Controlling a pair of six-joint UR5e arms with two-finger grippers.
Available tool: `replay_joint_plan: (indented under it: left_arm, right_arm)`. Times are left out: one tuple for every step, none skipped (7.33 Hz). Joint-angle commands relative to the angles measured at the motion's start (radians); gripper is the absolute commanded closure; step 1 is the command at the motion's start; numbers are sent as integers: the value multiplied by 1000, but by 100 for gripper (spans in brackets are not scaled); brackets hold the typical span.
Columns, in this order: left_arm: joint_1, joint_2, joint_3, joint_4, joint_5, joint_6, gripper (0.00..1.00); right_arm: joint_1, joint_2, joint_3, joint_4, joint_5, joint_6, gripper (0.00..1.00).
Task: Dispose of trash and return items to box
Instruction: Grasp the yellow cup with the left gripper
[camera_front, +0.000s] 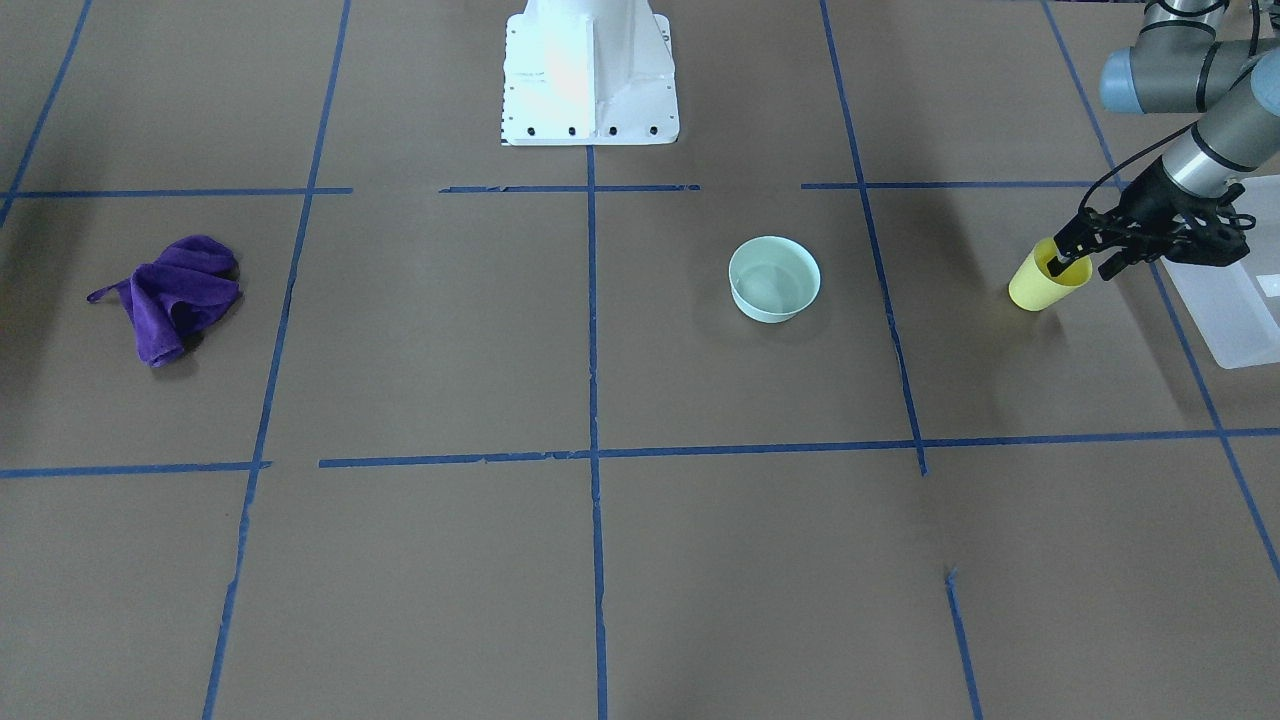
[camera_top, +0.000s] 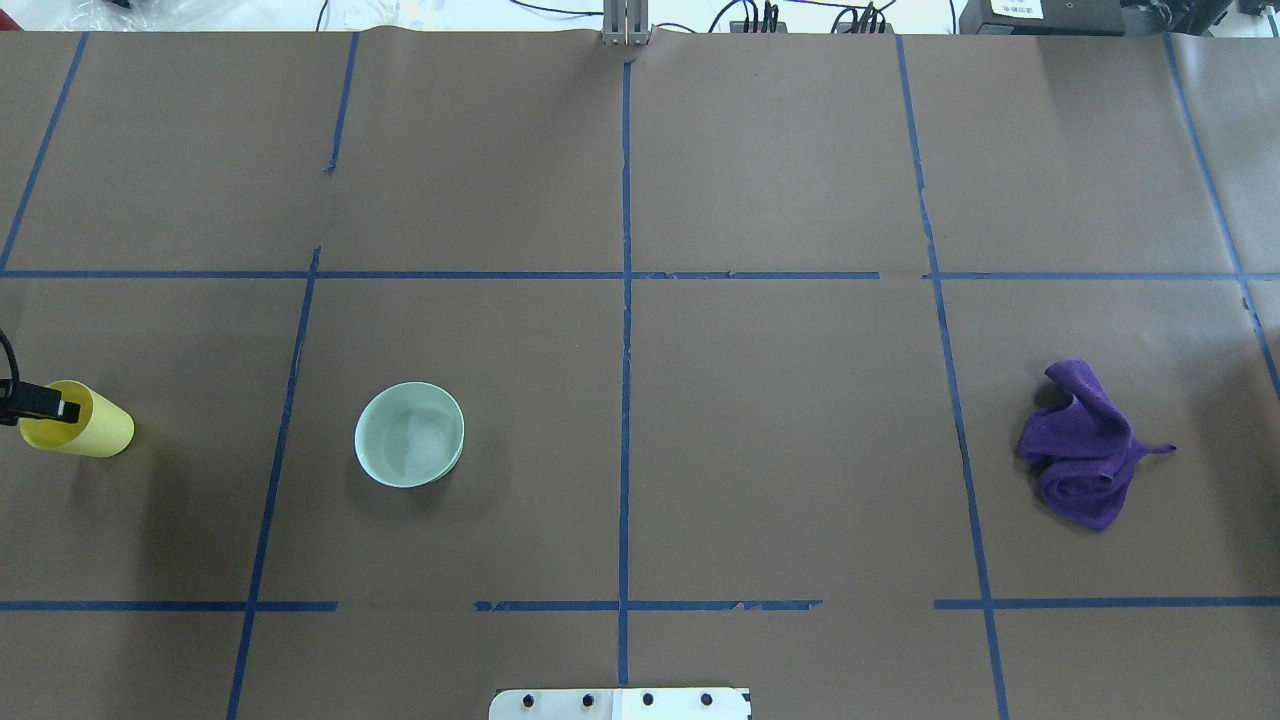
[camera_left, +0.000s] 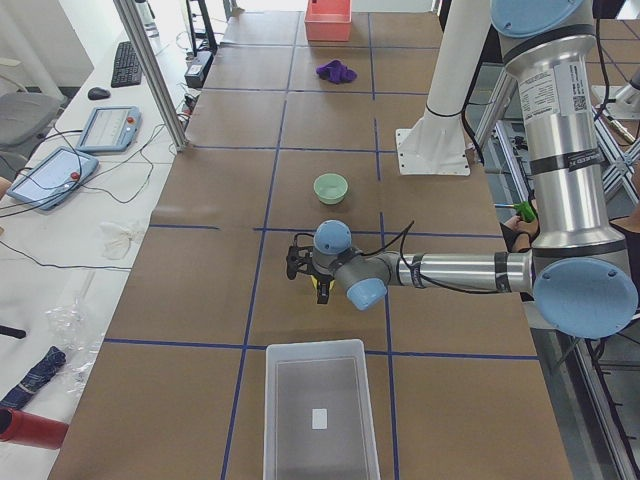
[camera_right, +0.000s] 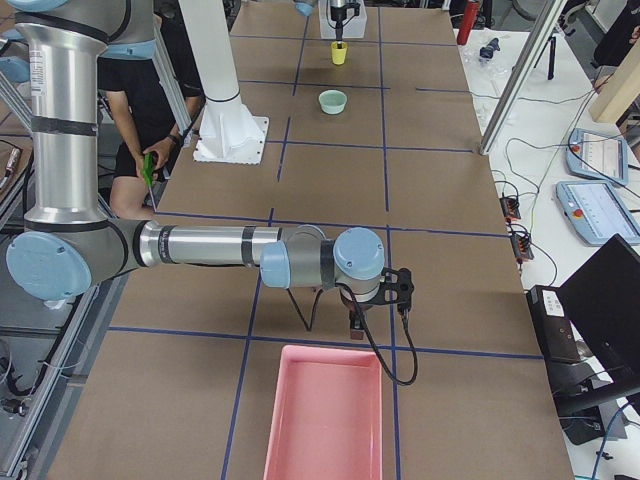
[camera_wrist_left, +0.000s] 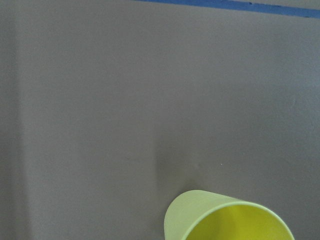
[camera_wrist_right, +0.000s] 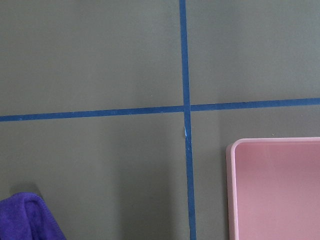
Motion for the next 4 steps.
replay_joint_plan:
  left_arm:
    - [2,-1,2,-2,6,0,59]
    - [8,-4,0,-2,6,0,85]
    - [12,-9,0,-2,6,0,100]
    - [13,-9,-11,-2,6,-20,100]
  right_arm:
    - [0,2,0,0,0,0,0]
    - [0,2,1,2,-9,-2,0]
    - [0,3,4,2,-6,-2,0]
    - [-3,3,-2,2,-6,0,0]
